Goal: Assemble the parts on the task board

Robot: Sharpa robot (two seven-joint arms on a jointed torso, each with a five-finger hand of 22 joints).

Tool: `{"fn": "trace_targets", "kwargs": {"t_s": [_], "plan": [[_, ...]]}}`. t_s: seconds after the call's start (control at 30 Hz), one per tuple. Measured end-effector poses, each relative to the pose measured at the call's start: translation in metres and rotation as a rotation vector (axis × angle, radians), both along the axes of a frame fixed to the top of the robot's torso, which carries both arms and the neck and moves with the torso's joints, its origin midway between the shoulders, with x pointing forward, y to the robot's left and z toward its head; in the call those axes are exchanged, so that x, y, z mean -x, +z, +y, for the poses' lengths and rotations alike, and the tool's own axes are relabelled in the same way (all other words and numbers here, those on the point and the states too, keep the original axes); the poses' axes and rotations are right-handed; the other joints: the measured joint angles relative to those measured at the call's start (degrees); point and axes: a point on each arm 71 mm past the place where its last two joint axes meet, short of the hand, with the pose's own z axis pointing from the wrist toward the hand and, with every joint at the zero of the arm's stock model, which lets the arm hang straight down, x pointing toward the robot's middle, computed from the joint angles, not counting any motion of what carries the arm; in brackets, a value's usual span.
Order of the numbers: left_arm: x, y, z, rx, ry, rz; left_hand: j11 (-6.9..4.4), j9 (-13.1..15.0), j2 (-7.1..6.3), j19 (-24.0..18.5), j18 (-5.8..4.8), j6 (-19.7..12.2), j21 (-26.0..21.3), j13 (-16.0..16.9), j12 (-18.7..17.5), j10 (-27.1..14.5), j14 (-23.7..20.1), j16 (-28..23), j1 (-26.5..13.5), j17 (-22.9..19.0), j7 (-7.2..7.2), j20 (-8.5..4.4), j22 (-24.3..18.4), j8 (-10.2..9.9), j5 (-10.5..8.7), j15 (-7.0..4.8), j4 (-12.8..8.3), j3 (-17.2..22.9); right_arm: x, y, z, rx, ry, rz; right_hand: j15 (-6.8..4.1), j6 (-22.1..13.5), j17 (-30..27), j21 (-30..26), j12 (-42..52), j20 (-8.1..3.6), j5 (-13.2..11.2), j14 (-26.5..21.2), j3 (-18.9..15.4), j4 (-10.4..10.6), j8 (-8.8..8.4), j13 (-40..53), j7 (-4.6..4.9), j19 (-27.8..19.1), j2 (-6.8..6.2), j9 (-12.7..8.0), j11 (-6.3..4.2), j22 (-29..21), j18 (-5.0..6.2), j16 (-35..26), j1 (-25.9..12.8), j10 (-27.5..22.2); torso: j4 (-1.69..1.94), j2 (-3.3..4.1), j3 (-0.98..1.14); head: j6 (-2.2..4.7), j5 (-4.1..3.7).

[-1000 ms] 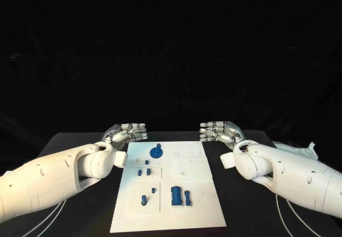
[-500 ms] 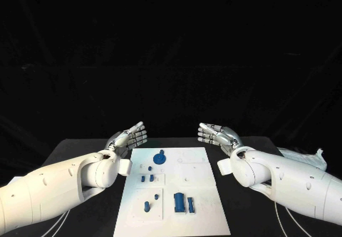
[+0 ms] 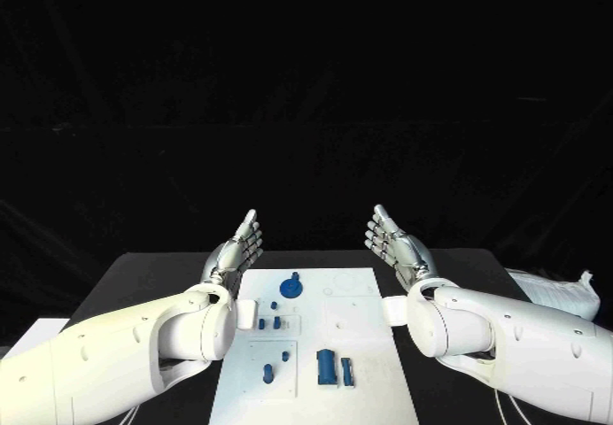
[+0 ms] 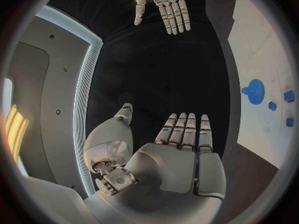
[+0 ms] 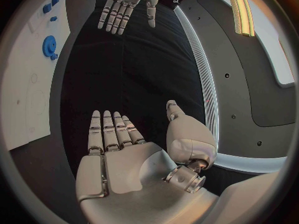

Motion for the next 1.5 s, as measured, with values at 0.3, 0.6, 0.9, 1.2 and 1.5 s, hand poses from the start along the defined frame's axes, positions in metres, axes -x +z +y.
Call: {"fn": "trace_targets", "kwargs": {"t_s": [0.3,0.6,0.9,1.2,1.5], "plan": [[0.0017,0.0031,0.0016,-0.043,0.054,-0.036,-0.49,0.00,0.14,-4.55,-2.01,-5.71,-0.22,-0.05,0.00,-5.97,-5.84,0.00,-7.83,-0.55,-0.62,-2.91,-3.45,0.00,-0.16,-0.30,-0.01,-2.40,0.0002,0.0007,-0.0039,0.000,-0.058,-0.003,-0.09,-5.31,-0.55,-0.24,0.00,-1.38,0.00,-6.43,-4.11,0.00,0.00,-0.05,-0.84,-6.07,0.04,-0.67,-0.29,-0.18,-1.20,-0.10,-7.91,-6.22,0.03,-0.01,0.02,0.01,0.00],[0.0017,0.0039,0.0028,-0.055,0.070,-0.047,-0.64,0.01,0.15,-7.59,-2.25,-9.50,-0.22,-0.05,0.00,-9.99,-9.72,0.00,-13.01,-0.68,-0.73,-3.57,-6.09,0.01,-0.15,-0.33,-0.02,-6.29,0.0002,0.0008,-0.0050,0.000,-0.075,-0.003,-0.16,-8.93,-0.68,-0.46,0.00,-1.73,0.00,-10.80,-5.20,-0.02,-0.22,-0.04,-0.98,-10.11,0.03,-0.77,-0.41,-0.22,-1.18,-0.10,-13.29,-10.43,0.03,-0.01,0.02,0.01,0.00],[0.0017,0.0042,0.0031,-0.060,0.075,-0.051,-0.72,0.00,0.16,-10.45,-2.24,-12.02,-0.22,-0.03,0.00,-12.70,-12.38,0.00,-16.74,-0.71,-0.82,-3.72,-6.74,0.00,-0.15,-0.37,0.00,-7.09,0.0002,0.0008,-0.0053,0.000,-0.080,-0.003,-0.19,-13.96,-0.70,-0.46,0.01,-1.80,0.01,-15.46,-5.56,-0.07,-0.22,-0.04,-1.07,-14.45,-0.02,-0.85,-0.34,-0.21,-2.07,-0.10,-19.12,-14.98,0.03,-0.01,0.01,0.01,0.00],[0.0018,0.0043,0.0031,-0.061,0.076,-0.053,-0.64,-0.04,0.16,-14.75,-2.23,-18.15,-0.22,-0.02,0.00,-18.99,-18.53,0.01,-24.57,-0.71,-0.81,-3.71,-6.89,0.01,-0.15,-0.35,-0.01,-7.40,0.0002,0.0008,-0.0055,-0.001,-0.083,-0.003,-0.16,-17.11,-0.69,-0.46,0.01,-1.79,0.01,-20.63,-5.56,-0.07,-0.22,-0.03,-1.08,-19.34,0.01,-0.84,-0.43,-0.19,-2.07,-0.09,-25.58,-20.03,0.03,-0.01,0.01,0.01,0.00],[0.0018,0.0043,0.0032,-0.061,0.076,-0.053,-0.64,-0.03,0.16,-14.75,-2.23,-18.16,-0.22,-0.01,0.00,-18.98,-18.52,0.01,-24.82,-0.70,-0.81,-3.71,-6.90,0.01,-0.15,-0.34,-0.01,-7.40,0.0002,0.0008,-0.0056,-0.001,-0.083,-0.003,-0.16,-17.11,-0.67,-0.46,0.01,-1.79,0.01,-20.63,-5.56,-0.07,-0.21,-0.02,-1.08,-19.34,0.01,-0.83,-0.43,-0.24,-2.06,-0.09,-25.58,-20.03,0.03,-0.01,0.01,0.01,0.00]]}}
